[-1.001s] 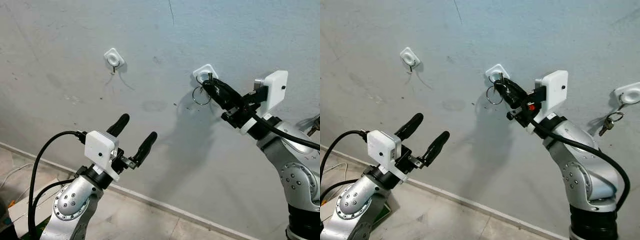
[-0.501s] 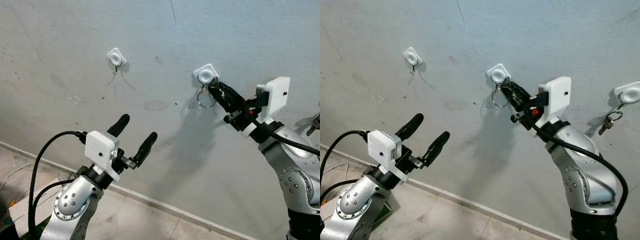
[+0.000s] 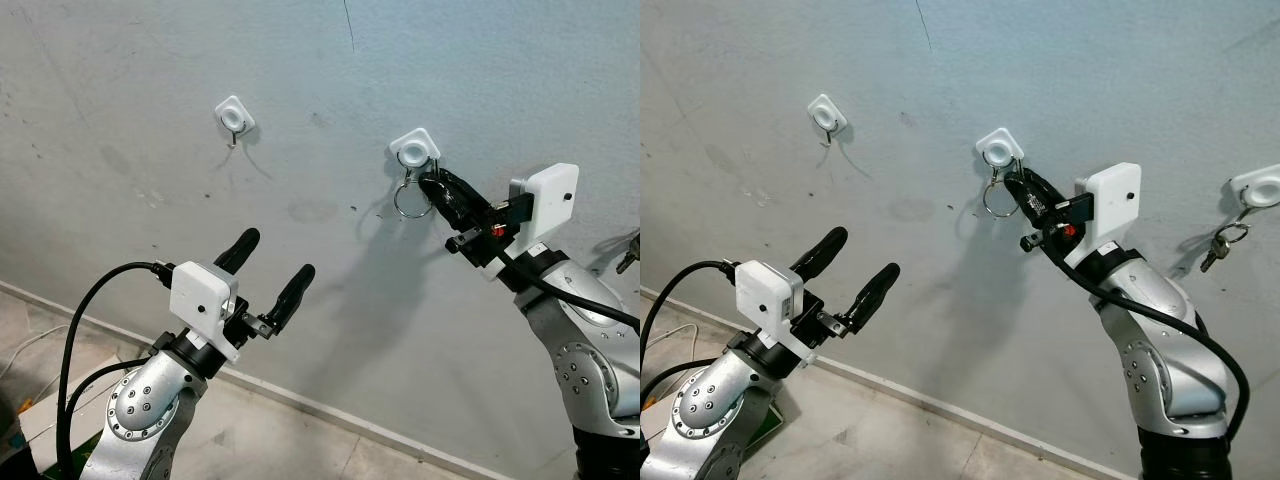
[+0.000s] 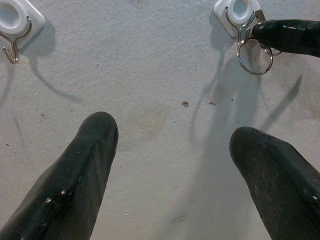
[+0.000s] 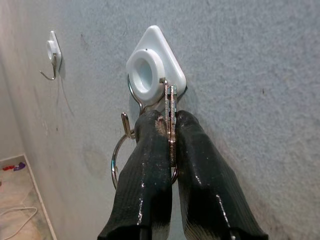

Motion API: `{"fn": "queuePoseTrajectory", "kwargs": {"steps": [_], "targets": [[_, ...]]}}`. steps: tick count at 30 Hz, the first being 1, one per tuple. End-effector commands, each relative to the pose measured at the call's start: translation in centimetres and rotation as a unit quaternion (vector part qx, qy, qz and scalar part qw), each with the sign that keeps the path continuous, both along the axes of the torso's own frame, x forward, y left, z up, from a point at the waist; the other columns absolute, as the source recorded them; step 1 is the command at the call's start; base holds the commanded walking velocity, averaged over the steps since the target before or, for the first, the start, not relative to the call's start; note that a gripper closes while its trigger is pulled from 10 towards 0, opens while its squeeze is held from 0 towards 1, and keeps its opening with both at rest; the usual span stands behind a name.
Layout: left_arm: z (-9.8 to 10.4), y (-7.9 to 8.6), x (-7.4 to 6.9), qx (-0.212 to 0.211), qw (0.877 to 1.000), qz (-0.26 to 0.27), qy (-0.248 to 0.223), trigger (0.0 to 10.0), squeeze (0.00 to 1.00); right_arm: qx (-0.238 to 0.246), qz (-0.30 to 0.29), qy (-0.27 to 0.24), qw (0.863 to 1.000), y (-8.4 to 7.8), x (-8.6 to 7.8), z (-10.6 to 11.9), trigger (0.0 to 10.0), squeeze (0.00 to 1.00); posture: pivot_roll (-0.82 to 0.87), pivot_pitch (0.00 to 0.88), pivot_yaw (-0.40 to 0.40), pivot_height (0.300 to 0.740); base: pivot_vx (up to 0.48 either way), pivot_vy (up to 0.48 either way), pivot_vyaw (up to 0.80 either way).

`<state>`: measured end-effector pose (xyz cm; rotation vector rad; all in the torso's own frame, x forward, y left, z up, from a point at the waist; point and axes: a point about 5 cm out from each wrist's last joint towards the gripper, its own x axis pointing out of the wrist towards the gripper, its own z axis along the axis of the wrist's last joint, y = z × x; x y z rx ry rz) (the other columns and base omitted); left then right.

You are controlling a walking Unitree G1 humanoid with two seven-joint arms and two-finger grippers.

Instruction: Hang keys on a hook

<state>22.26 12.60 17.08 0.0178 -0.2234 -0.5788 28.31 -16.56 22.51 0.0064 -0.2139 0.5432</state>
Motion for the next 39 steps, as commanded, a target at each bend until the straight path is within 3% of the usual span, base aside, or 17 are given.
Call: {"fn": "queuePoseTrajectory", "kwargs": {"steps": [1, 4, 7, 31, 39], "targets": [[0.0, 0.2, 0.0, 0.002, 1.000, 0.001, 0.000, 10.0, 0.00, -0.011, -0.014, 0.023, 1.000, -0.2, 0.0, -1.0, 10.0, 0.00, -0.03, 0.039, 0.069, 0.740, 0.000, 0.000, 0.00], [0.0, 0.2, 0.0, 0.003, 1.000, 0.001, 0.000, 10.0, 0.00, -0.012, -0.011, 0.025, 1.000, 0.0, -0.1, -1.2, 10.0, 0.00, -0.03, 0.039, 0.069, 0.740, 0.000, 0.000, 0.00], [0.0, 0.2, 0.0, 0.003, 1.000, 0.000, 0.000, 10.0, 0.00, -0.012, -0.009, 0.026, 1.000, 0.2, -0.1, -1.3, 10.0, 1.00, -0.03, 0.039, 0.069, 0.740, 0.000, 0.000, 0.00], [0.1, 0.0, 0.0, 0.005, 1.000, -0.001, 0.001, 10.0, 0.00, -0.025, -0.024, 0.020, 0.999, 0.2, -0.1, -1.5, 10.0, 1.00, -0.02, 0.041, 0.068, 0.740, 0.000, 0.000, 0.00], [0.1, -0.3, -0.4, -0.004, 1.000, -0.023, 0.006, 10.0, 0.00, -0.044, -0.012, 0.043, 0.998, 0.7, -1.1, -3.1, 10.0, 1.00, -0.03, 0.050, 0.064, 0.740, 0.000, 0.000, 0.00]]}}
